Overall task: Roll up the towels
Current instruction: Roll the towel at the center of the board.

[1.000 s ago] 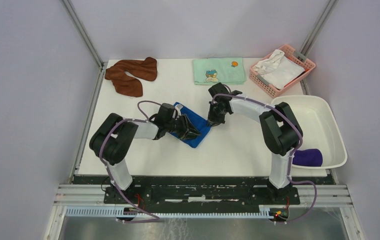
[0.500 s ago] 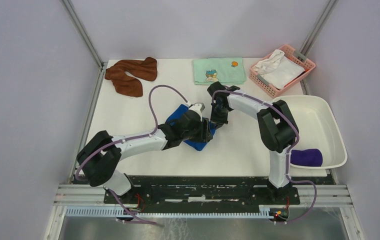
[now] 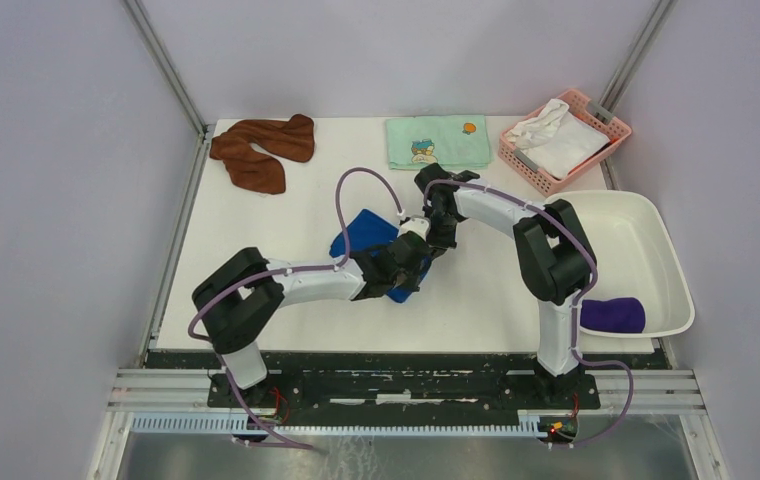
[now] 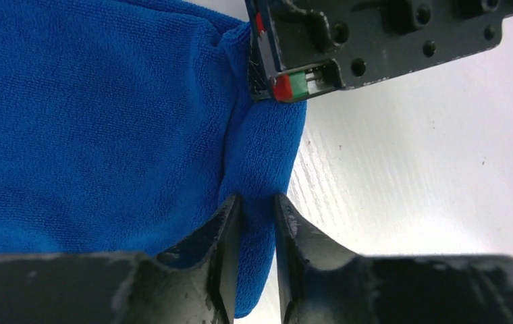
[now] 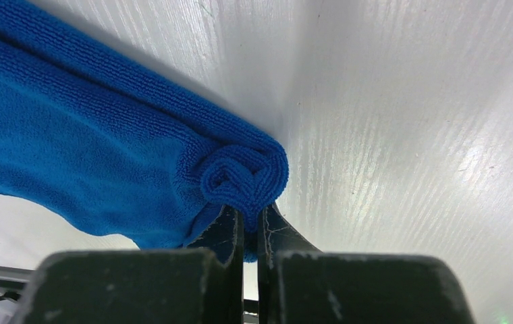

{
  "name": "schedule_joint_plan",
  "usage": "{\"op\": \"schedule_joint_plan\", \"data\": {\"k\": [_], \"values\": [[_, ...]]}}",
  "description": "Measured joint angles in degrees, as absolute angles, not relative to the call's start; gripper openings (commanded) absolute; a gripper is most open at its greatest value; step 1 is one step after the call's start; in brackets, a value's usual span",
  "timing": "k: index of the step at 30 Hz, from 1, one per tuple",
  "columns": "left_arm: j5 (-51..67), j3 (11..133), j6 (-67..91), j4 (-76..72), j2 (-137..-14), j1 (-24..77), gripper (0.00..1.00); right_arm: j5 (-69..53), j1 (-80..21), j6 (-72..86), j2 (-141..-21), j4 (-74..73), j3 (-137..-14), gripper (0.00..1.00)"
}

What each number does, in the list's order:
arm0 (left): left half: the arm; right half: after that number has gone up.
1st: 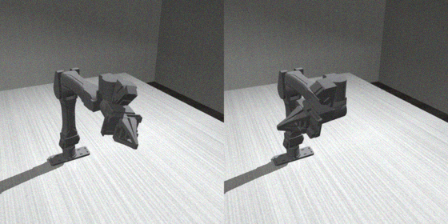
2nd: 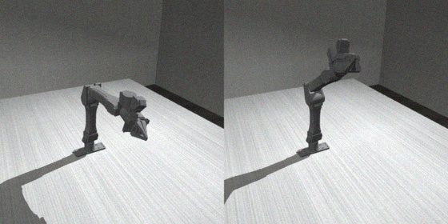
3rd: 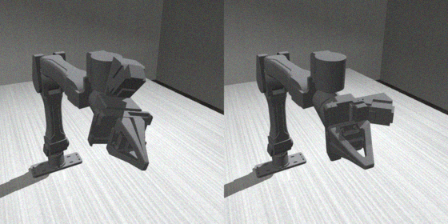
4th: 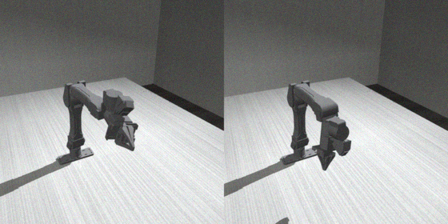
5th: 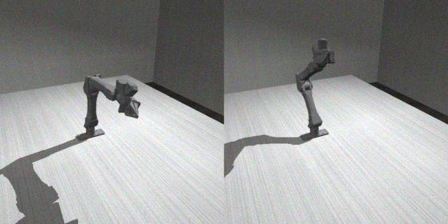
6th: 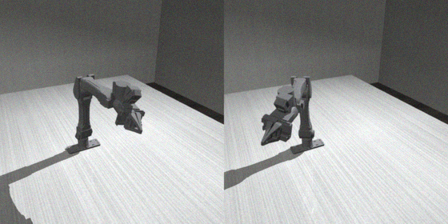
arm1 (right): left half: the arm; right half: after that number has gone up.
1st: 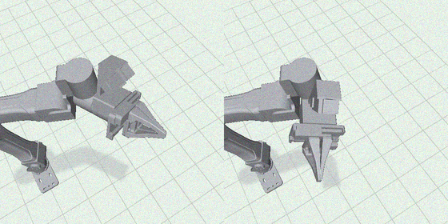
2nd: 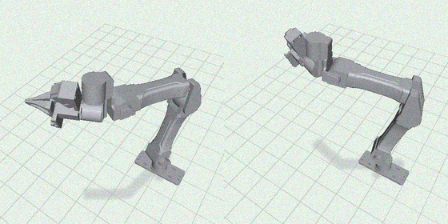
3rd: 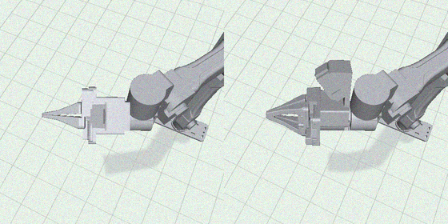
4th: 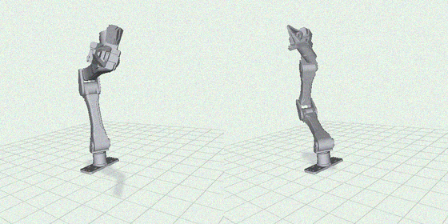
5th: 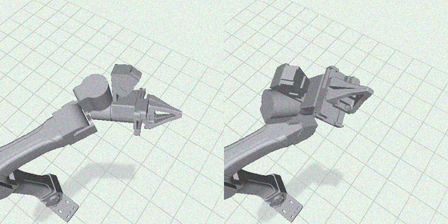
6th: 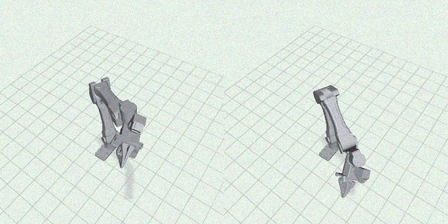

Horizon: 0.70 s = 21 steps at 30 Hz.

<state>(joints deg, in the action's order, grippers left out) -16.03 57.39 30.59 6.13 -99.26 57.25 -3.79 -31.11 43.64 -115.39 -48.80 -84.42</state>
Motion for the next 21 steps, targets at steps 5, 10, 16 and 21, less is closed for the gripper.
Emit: {"op": "schedule_joint_plan", "data": {"k": [5, 10, 16, 21], "values": [[-15.3, 57.6, 30.5, 6.4, -99.6, 56.4, 0.09, -4.5, -31.0, 43.6, -115.2, -47.8, -83.8, 0.09], [-5.6, 54.4, 32.4, 2.3, -99.2, 49.9, 0.03, -6.7, -30.2, 43.2, -112.7, -43.6, -80.1, 0.18], [8.3, 49.8, 36.6, -4.6, -98.7, 41.4, 0.03, -12.7, -28.1, 43.3, -109.4, -36.1, -75.4, 0.44], [17.7, 46.7, 41.2, -10.0, -99.4, 36.3, 0.03, -18.8, -25.2, 44.1, -103.9, -27.1, -67.0, 0.55]]}}
